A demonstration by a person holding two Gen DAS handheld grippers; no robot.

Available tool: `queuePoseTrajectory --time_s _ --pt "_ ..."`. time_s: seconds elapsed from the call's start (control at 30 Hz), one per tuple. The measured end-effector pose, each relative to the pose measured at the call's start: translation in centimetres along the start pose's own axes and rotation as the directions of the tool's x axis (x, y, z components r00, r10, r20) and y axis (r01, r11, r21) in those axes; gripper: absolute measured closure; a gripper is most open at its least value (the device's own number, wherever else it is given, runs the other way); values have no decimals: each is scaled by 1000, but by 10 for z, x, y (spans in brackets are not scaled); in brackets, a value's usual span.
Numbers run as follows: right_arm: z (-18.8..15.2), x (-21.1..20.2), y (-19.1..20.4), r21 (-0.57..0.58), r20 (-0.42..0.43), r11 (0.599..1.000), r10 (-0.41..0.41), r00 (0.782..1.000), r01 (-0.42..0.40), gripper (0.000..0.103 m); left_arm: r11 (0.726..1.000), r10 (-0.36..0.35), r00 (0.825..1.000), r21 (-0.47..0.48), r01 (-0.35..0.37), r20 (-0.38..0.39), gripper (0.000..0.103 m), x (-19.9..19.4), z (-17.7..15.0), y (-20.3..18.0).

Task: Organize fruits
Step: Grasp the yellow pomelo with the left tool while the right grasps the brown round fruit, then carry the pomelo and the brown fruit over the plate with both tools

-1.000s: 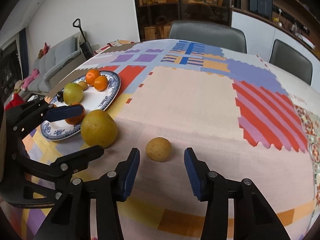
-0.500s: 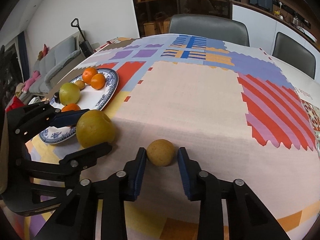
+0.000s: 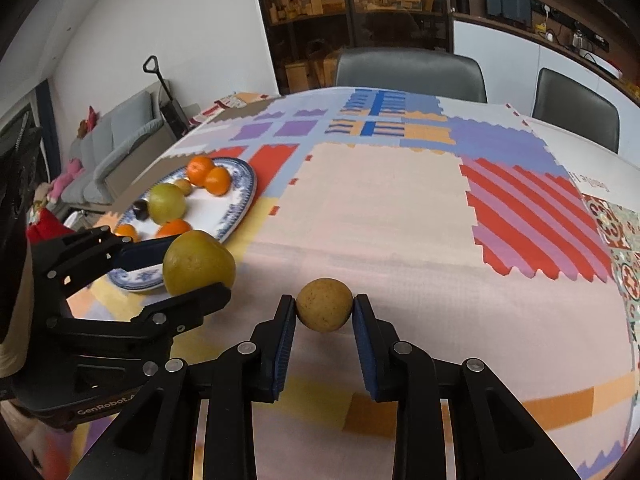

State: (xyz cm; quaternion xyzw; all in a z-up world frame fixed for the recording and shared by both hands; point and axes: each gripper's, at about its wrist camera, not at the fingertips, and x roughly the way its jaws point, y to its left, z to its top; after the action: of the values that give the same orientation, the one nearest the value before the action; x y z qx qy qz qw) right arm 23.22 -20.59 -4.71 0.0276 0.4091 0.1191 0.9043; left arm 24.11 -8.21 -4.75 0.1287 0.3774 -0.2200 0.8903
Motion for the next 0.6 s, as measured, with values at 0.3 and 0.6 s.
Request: queuePoseTrajectory --time_s 0.3,0.6 --pt "-6 -34 19 8 44 1000 25 999 -26 72 997 29 998 -69 -24 60 55 -45 -13 2" --pt "-8 -58 47 -23 76 999 47 996 -45 72 988 67 995 -148 -55 78 55 -81 -34 15"
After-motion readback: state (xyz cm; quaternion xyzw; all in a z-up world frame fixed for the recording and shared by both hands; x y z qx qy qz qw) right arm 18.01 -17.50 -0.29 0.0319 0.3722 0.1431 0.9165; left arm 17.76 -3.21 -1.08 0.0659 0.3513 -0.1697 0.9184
